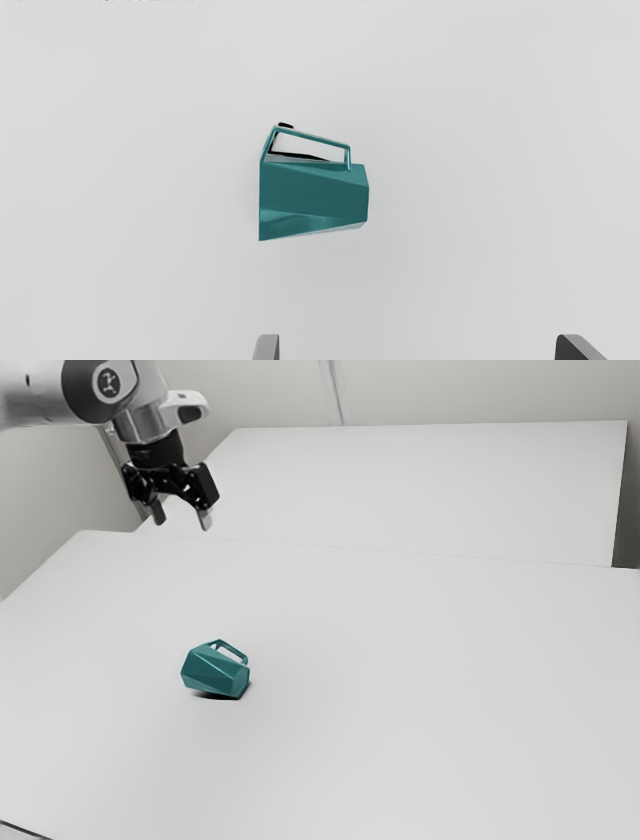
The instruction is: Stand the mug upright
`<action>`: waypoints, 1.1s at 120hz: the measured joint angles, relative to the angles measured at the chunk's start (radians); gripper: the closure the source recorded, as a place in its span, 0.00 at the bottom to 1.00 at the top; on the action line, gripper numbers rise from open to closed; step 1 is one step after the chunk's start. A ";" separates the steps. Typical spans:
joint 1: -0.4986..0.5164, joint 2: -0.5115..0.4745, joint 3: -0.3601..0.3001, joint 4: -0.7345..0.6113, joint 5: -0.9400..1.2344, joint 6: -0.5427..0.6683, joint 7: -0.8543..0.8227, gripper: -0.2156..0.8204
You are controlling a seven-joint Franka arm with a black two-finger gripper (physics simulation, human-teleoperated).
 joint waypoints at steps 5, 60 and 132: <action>0.005 -0.004 0.000 -0.005 -0.001 0.008 0.000 0.21; 0.087 -0.100 0.028 -0.166 -0.008 0.095 0.039 0.21; 0.362 -0.156 0.045 -0.496 -0.435 0.373 0.343 0.21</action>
